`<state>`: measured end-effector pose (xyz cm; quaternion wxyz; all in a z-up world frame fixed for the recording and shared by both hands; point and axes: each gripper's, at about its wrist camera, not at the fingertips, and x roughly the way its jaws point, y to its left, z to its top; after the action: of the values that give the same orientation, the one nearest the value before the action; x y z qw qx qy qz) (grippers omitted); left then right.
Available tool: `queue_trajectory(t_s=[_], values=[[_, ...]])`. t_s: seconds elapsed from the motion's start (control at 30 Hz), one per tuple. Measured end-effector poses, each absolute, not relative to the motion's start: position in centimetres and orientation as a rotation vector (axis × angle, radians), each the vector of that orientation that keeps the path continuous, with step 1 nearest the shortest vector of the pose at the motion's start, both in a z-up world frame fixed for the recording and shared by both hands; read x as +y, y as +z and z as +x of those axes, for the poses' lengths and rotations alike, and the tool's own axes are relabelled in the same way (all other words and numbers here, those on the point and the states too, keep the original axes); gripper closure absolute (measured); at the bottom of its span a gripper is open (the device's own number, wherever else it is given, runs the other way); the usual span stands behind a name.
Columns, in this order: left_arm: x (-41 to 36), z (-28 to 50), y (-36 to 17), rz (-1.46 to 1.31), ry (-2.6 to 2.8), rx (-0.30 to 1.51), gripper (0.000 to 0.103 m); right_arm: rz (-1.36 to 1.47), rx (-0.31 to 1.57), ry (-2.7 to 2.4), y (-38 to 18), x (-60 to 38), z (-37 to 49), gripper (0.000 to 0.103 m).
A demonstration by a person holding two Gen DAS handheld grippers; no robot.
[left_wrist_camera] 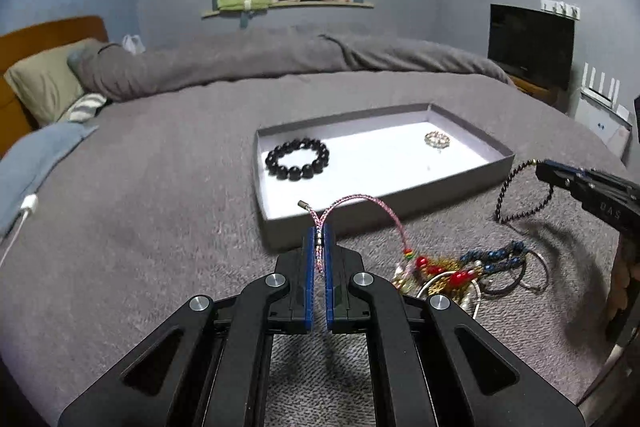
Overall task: Organize jewelry
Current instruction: 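Grasp the pink cord bracelet with the left tool while the right tool grasps the dark red bead bracelet, then lower both bracelets into the tray and open both tools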
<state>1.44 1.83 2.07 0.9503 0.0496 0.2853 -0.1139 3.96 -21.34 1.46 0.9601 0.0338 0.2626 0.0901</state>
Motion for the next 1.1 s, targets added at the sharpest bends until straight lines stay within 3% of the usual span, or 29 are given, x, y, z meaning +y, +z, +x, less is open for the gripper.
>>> queue_trajectory(t_s=[0.53, 1.1], values=[[2.1, 6.7, 8.7, -0.053, -0.223, 0.451, 0.098, 0.169, 0.378, 0.161, 7.6, -22.5, 8.7, 0.097], [3.5, 12.6, 1.4, -0.109, -0.2, 0.699, 0.098, 0.17, 0.601, 0.187, 1.4, -22.4, 13.6, 0.097]])
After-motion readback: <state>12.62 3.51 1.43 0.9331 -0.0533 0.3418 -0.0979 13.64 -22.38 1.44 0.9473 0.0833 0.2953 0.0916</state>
